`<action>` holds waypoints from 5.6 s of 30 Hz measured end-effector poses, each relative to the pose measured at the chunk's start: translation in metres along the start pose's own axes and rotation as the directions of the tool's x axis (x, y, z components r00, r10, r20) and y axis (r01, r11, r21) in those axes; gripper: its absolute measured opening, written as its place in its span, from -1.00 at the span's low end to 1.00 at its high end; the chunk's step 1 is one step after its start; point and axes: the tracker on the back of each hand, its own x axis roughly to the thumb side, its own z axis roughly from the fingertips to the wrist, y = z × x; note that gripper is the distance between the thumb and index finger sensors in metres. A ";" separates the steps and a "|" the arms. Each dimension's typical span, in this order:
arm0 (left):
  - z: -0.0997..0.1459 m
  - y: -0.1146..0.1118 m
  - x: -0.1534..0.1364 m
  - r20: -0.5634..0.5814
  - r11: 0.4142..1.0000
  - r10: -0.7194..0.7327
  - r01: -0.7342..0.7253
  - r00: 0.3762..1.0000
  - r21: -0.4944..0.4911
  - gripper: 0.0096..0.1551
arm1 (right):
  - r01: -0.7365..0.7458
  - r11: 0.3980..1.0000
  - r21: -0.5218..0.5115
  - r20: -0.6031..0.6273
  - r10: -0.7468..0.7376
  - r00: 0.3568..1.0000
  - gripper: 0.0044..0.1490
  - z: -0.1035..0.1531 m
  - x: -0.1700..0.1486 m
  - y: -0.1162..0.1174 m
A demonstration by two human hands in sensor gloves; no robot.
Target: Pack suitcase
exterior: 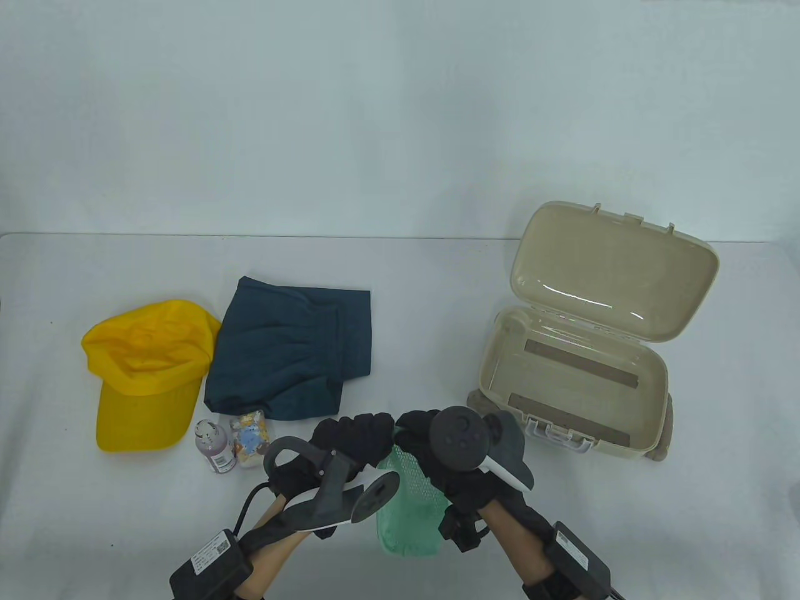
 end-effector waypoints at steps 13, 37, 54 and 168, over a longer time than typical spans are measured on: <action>0.004 -0.004 0.012 0.088 0.992 -0.015 0.025 0.996 -0.120 -0.53 | 0.197 0.967 -0.161 -0.294 -0.238 0.926 -0.44 -0.005 -0.071 -0.027; 0.002 -0.028 -0.028 -0.241 0.715 0.613 -0.658 0.752 -0.237 -0.19 | 0.262 0.965 0.003 0.026 -0.262 0.965 -0.45 0.001 -0.037 -0.015; -0.001 -0.044 -0.037 -0.440 0.508 0.742 -0.853 0.505 -0.122 -0.49 | 0.247 0.968 -0.044 0.025 -0.246 0.969 -0.11 0.009 -0.025 -0.012; -0.019 0.044 -0.075 -0.300 0.794 0.563 -0.605 0.770 -0.065 -0.29 | 0.192 0.976 0.099 -0.257 -0.161 0.953 -0.42 -0.008 -0.042 0.023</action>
